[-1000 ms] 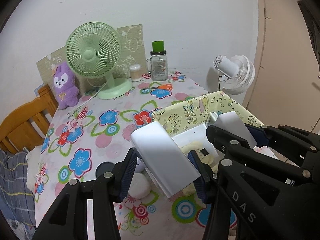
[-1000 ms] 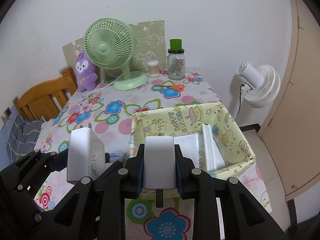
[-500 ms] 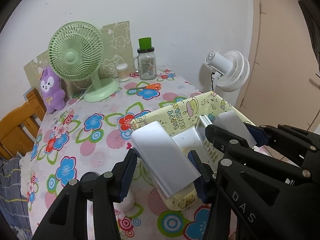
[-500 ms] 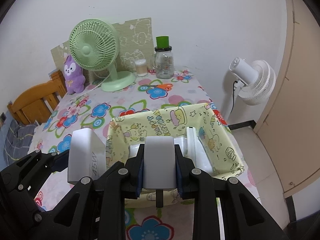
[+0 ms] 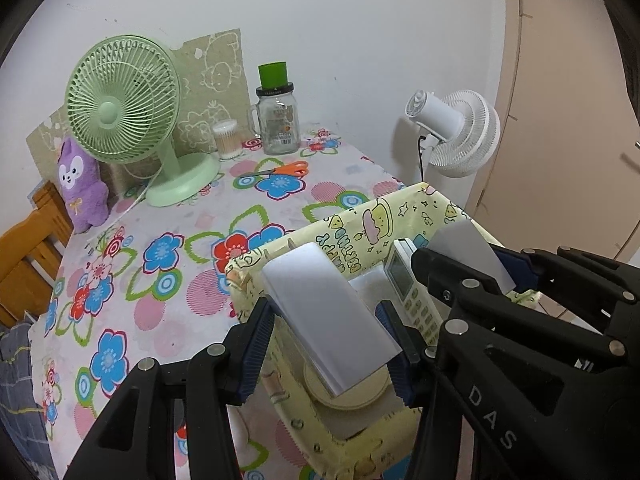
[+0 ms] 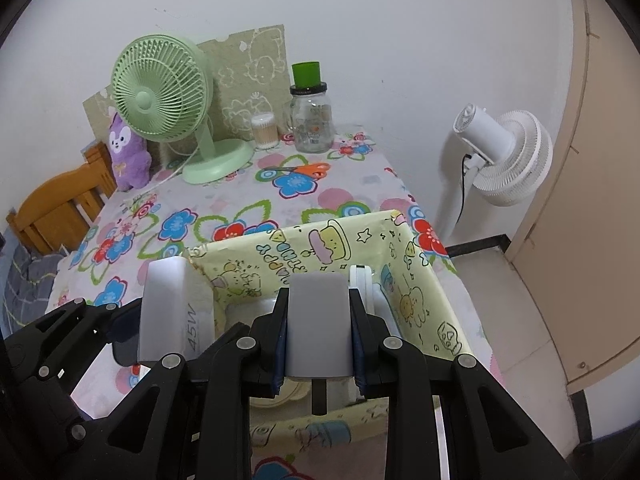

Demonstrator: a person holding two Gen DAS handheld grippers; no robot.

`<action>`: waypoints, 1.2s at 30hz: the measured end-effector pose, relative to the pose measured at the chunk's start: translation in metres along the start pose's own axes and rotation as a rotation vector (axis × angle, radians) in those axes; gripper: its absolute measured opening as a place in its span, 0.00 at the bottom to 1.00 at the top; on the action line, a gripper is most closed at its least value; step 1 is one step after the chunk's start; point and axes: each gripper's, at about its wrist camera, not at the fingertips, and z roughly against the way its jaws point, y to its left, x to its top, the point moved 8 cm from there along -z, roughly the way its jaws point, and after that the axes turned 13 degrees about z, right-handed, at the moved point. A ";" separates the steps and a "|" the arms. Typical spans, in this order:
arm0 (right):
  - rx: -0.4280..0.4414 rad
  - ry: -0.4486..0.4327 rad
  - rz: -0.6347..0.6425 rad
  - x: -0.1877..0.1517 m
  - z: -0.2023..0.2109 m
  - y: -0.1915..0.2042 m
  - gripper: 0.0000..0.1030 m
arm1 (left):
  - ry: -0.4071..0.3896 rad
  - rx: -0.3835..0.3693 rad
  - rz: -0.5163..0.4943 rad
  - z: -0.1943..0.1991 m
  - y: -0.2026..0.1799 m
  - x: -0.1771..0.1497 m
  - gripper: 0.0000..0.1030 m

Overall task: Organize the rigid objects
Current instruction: 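Lower both held chargers down into the fabric box, then open the left tool releasing its white charger while the right tool releases its charger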

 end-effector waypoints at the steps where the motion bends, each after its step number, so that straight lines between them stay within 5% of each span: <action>1: 0.001 0.003 0.000 0.000 -0.002 -0.001 0.28 | 0.003 0.001 0.001 -0.002 0.000 0.000 0.53; 23: 0.054 0.074 -0.026 0.002 -0.059 -0.009 0.28 | 0.075 0.043 0.005 -0.044 0.003 0.005 0.53; 36: 0.100 0.077 -0.043 0.004 -0.068 -0.006 0.32 | 0.096 0.015 -0.012 -0.047 -0.001 0.005 0.66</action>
